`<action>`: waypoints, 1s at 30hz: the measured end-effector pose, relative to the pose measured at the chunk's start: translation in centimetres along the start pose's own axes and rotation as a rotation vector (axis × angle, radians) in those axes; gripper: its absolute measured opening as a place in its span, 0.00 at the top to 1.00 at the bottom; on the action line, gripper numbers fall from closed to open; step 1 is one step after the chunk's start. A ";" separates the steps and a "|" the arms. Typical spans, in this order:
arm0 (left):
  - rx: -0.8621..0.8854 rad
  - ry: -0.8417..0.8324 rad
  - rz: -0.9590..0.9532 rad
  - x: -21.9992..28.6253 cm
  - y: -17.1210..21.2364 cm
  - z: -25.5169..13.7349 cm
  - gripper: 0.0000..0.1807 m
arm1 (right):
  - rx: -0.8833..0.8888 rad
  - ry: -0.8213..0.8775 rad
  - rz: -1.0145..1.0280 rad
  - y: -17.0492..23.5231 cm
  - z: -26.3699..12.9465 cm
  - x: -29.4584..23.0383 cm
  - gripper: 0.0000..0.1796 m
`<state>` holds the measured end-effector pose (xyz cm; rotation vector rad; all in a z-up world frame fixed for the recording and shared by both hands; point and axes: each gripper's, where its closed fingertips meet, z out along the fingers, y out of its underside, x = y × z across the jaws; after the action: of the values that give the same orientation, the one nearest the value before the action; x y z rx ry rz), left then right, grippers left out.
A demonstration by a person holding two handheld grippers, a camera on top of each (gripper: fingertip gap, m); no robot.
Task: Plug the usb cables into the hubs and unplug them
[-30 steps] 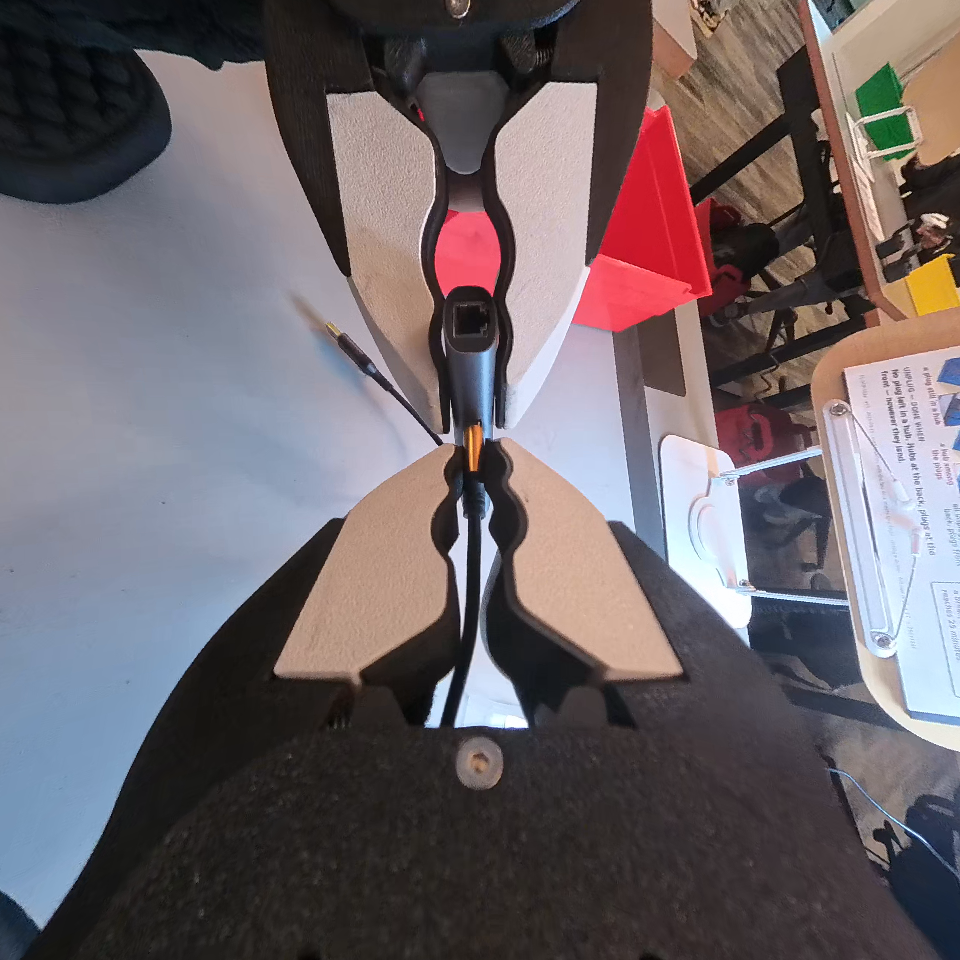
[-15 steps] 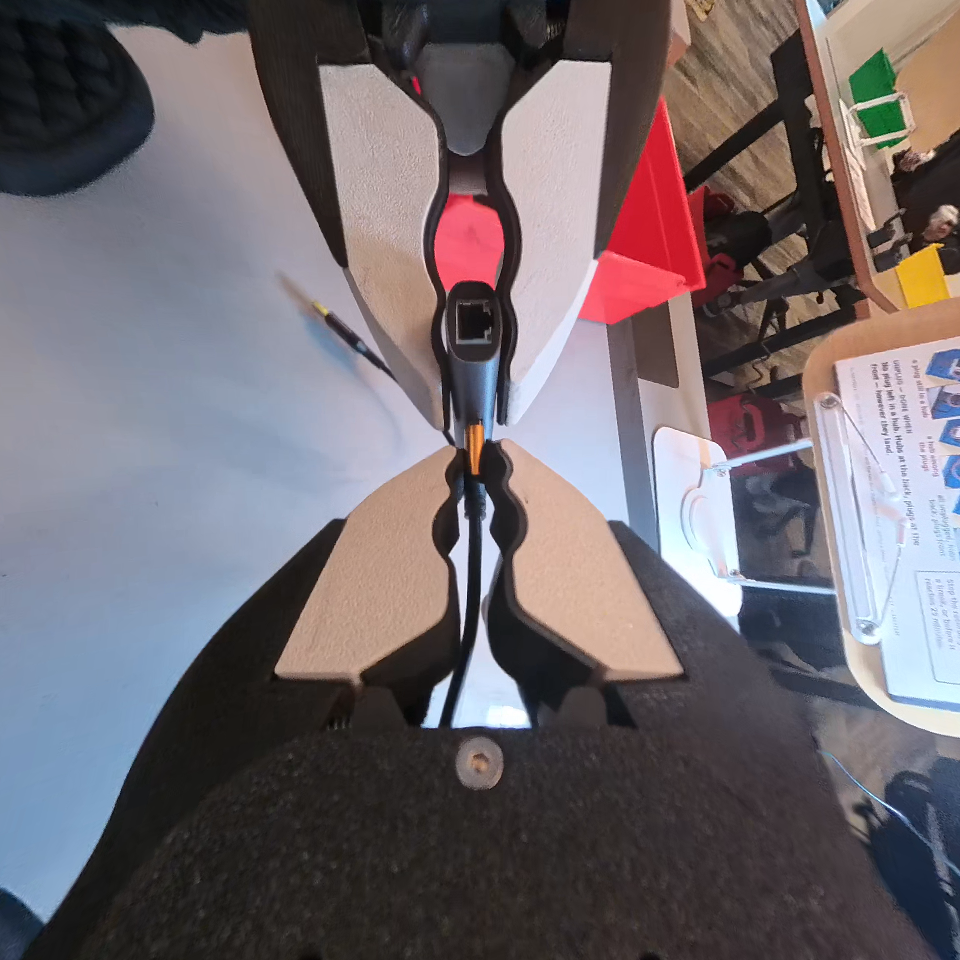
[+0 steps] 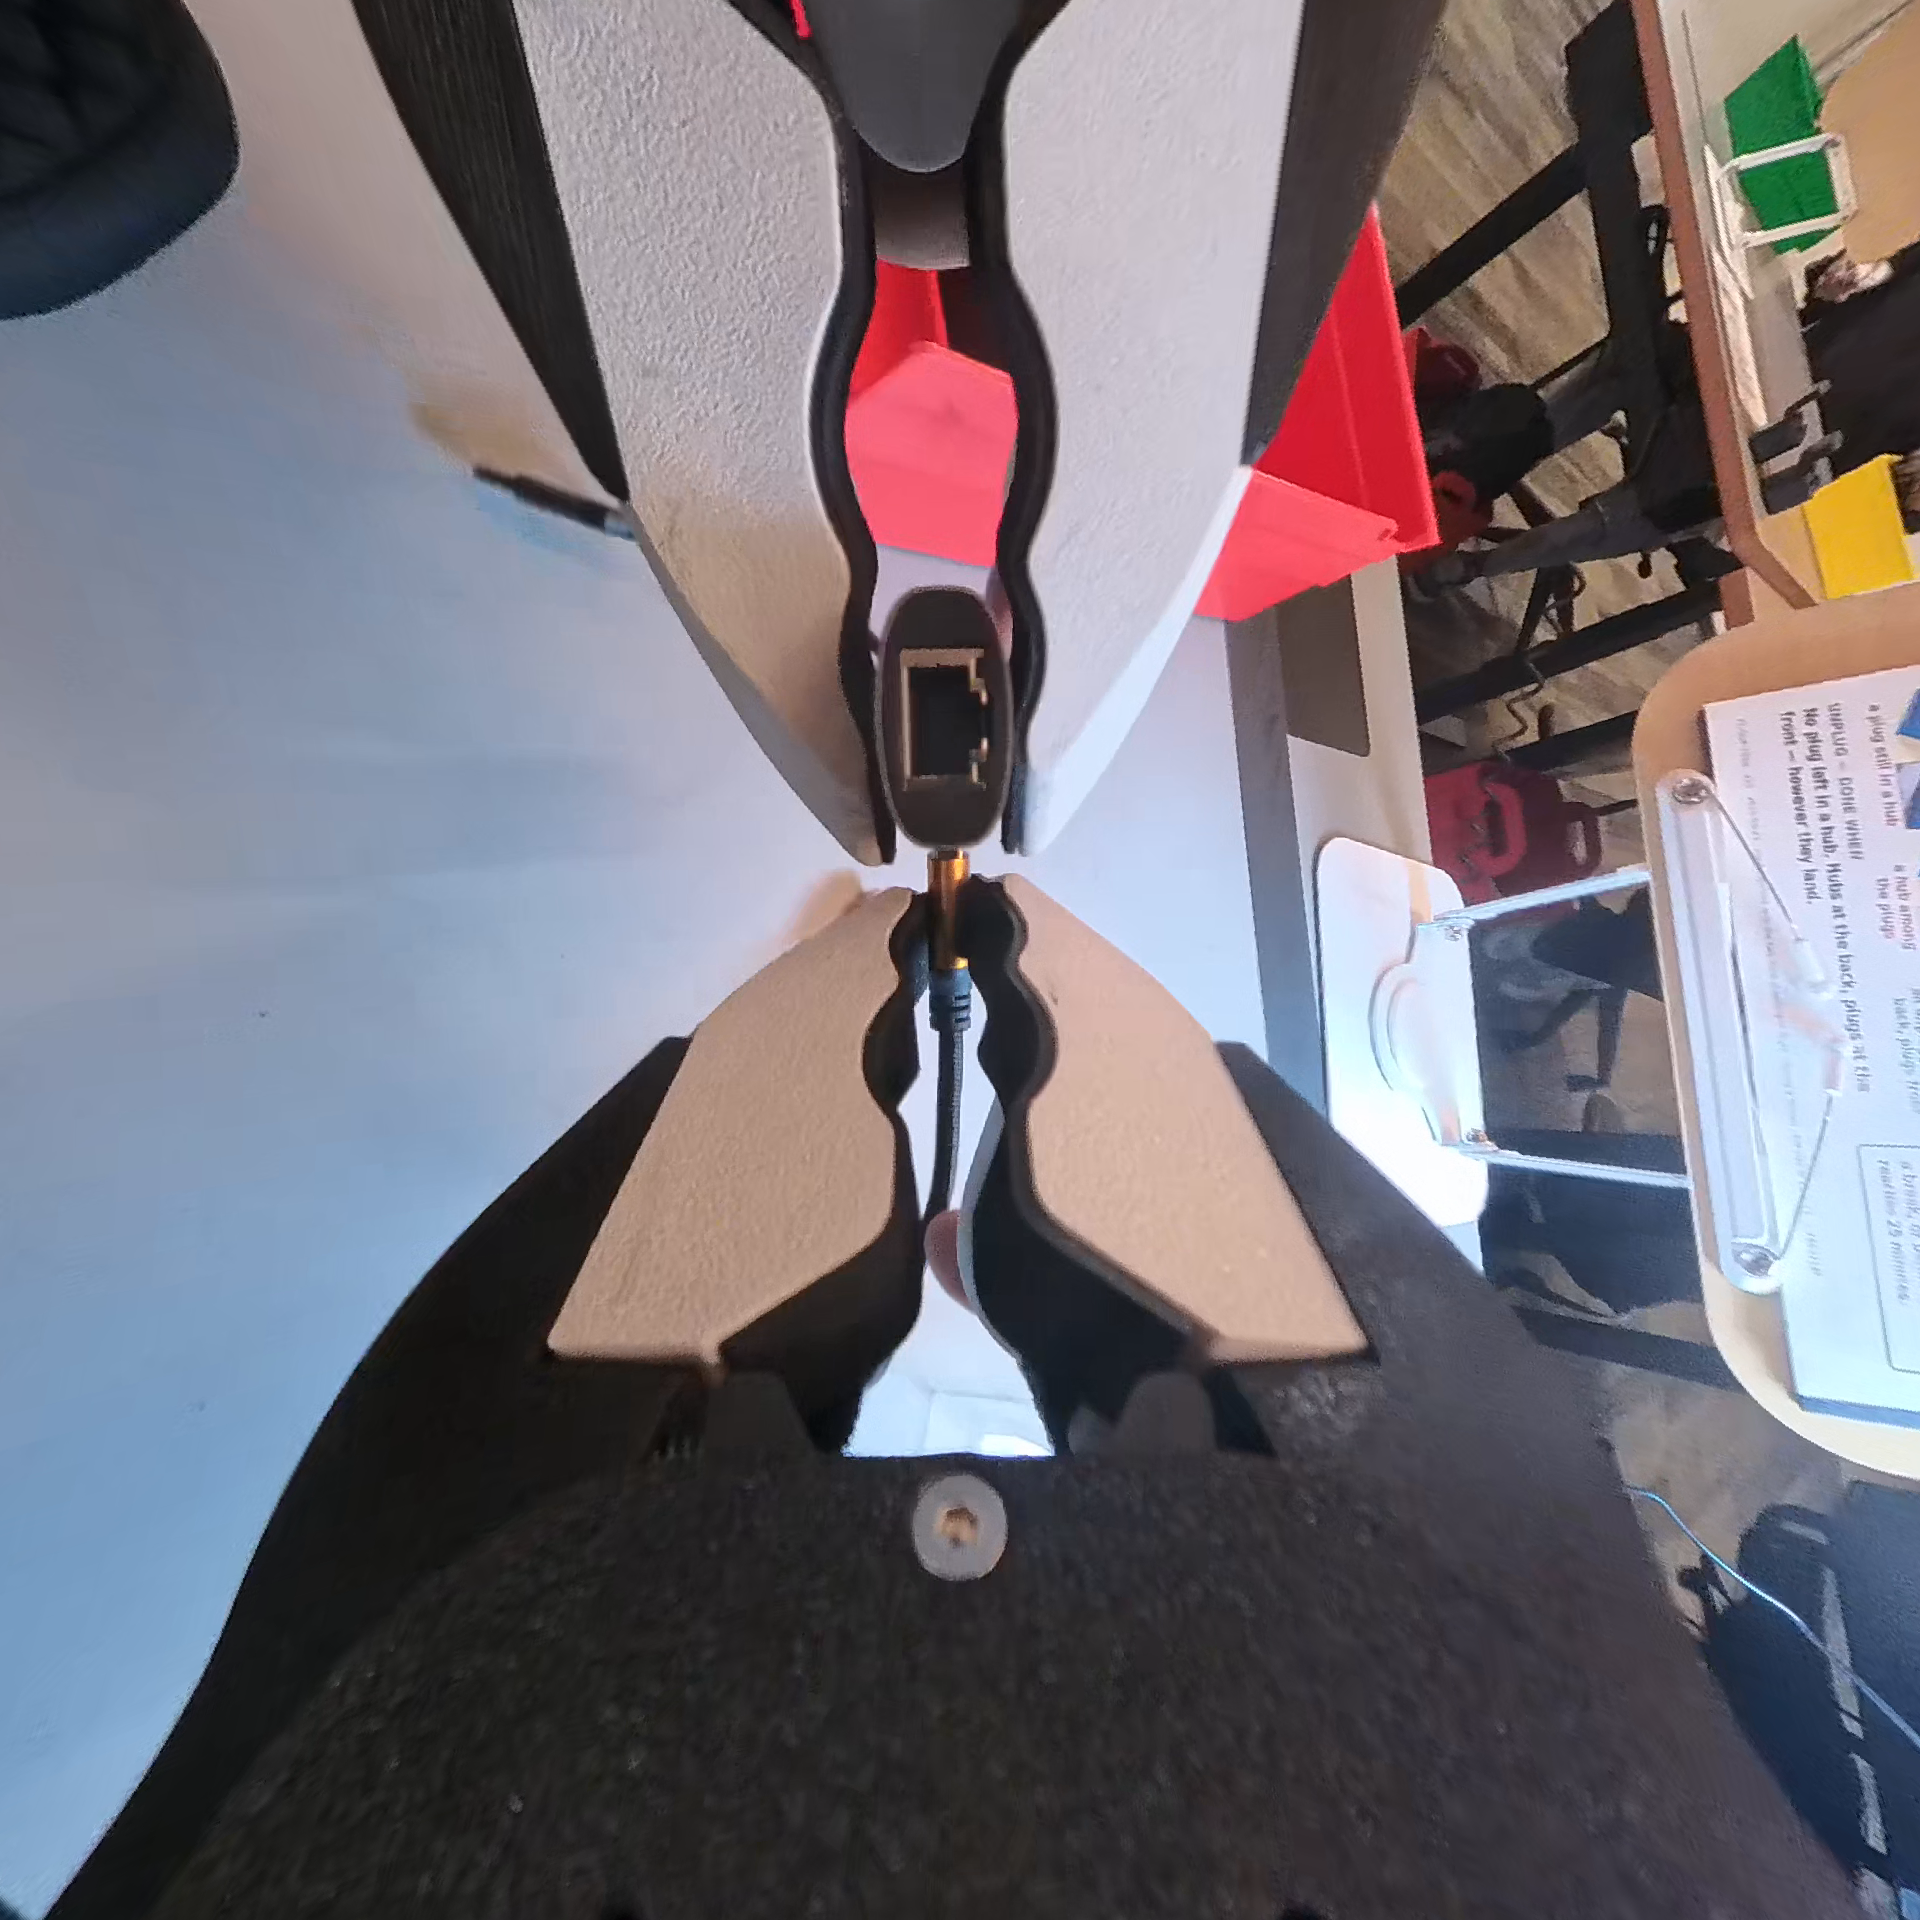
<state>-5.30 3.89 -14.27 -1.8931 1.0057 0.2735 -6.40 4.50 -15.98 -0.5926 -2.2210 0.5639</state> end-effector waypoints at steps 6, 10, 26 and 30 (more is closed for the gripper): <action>0.142 0.017 -0.049 -0.2 -0.3 -0.1 0.90 | 0.033 -0.004 0.011 -0.5 -1.2 0.3 0.96; 0.159 0.023 -0.097 -0.2 0.2 0.4 0.81 | 0.078 -0.017 0.036 -0.5 -2.3 0.6 0.96; 0.197 -0.006 -0.040 -0.4 0.1 0.1 0.91 | -0.024 0.010 0.015 0.4 -1.5 0.6 0.96; 0.227 0.006 -0.042 -0.5 -0.6 -0.4 0.91 | 0.020 -0.003 0.030 -0.1 -2.3 0.6 0.95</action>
<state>-5.28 4.00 -13.44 -1.7073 0.9576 0.1224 -5.00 5.23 -14.15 -0.6164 -2.2105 0.6019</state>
